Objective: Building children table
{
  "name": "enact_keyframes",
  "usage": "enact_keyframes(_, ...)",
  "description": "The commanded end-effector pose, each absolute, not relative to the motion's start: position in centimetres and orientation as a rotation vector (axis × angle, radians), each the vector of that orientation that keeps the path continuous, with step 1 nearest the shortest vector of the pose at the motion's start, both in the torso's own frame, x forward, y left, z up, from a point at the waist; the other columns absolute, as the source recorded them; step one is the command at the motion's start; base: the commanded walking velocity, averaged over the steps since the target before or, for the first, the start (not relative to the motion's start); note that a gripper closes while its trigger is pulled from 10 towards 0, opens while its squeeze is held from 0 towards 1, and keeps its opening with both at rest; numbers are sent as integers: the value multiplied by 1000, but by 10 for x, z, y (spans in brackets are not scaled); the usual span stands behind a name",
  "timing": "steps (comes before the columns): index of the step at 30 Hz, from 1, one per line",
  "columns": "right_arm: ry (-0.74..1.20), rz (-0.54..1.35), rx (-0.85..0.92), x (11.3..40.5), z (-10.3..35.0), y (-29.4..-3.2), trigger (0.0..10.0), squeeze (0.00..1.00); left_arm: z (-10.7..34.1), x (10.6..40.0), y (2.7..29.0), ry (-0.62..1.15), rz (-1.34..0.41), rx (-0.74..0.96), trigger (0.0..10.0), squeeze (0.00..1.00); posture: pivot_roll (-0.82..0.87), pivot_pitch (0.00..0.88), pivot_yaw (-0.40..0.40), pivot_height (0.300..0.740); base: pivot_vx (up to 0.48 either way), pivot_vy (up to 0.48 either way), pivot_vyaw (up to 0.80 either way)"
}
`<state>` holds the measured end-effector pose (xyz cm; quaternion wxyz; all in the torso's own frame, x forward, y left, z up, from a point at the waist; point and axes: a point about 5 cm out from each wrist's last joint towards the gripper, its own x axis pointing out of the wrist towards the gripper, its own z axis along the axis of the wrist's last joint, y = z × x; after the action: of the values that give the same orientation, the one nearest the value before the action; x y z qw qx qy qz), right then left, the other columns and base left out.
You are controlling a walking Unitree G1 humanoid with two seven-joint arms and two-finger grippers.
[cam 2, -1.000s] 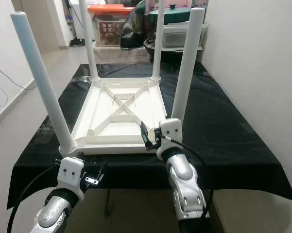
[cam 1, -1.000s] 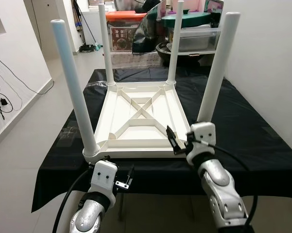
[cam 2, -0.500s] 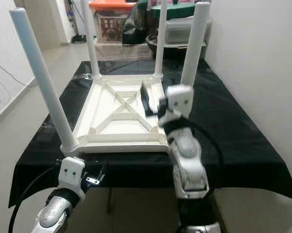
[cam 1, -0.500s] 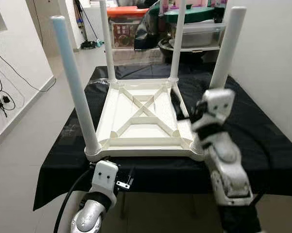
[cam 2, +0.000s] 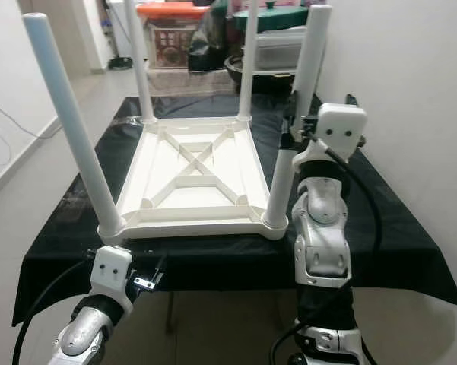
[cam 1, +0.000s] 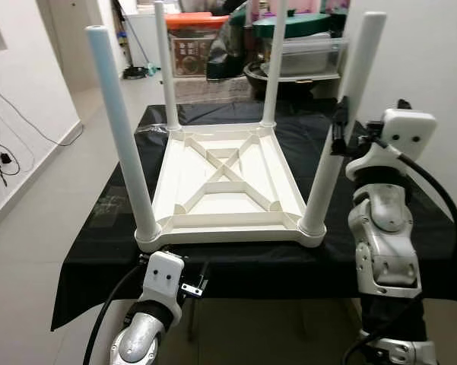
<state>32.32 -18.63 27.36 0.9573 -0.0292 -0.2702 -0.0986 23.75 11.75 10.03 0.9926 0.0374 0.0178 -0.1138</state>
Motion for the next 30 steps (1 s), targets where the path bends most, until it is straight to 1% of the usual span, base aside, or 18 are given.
enact_keyframes(1,-488,-175,-15,328,264,-185,10000,0,99,236,121,47,-222,79,10000,0,78,0,-3,740,0,0,0)
enact_keyframes(3,-468,-121,52,332,262,-179,10000,0,99,236,121,47,-222,80,10000,0,79,0,-4,740,0,0,0)
enact_keyframes(5,-468,-121,52,332,262,-179,10000,0,99,236,121,47,-222,80,10000,0,79,0,-4,740,0,0,0)
enact_keyframes(7,-459,-61,101,334,262,-170,10000,0,99,236,121,47,-220,81,10000,0,79,0,-5,740,0,0,0)
enact_keyframes(10,-456,-51,110,335,261,-168,10000,0,99,236,121,47,-220,81,10000,0,79,0,-5,740,0,0,0)
enact_keyframes(11,-413,-37,116,340,254,-164,10000,0,99,236,120,48,-222,81,10000,0,80,0,-6,740,0,0,0)
enact_keyframes(15,-375,-30,123,345,249,-164,10000,0,99,236,120,48,-224,80,10000,0,81,0,-9,740,0,0,0)
enact_keyframes(17,-345,-22,142,355,249,-165,10000,0,99,235,119,47,-224,78,10000,0,84,0,-12,740,0,0,0)
enact_keyframes(20,-340,-20,147,357,250,-166,10000,0,99,235,119,47,-224,78,10000,0,84,0,-13,740,0,0,0)
enact_keyframes(21,-340,-20,163,360,252,-167,0,0,99,235,119,47,-224,78,10000,0,85,0,-15,740,0,0,0)
enact_keyframes(24,-340,-11,222,367,257,-170,0,0,99,234,119,47,-223,78,10000,0,86,0,-16,740,0,0,0)
enact_keyframes(27,-289,40,382,379,260,-171,0,0,99,233,119,49,-224,76,10000,0,92,0,-18,740,0,0,0)
enact_keyframes(28,-289,40,382,379,260,-171,0,0,99,233,119,49,-224,76,10000,0,92,0,-18,740,0,0,0)
enact_keyframes(30,-232,92,491,387,258,-169,0,0,99,232,119,50,-224,76,10000,0,94,0,-19,740,0,0,0)
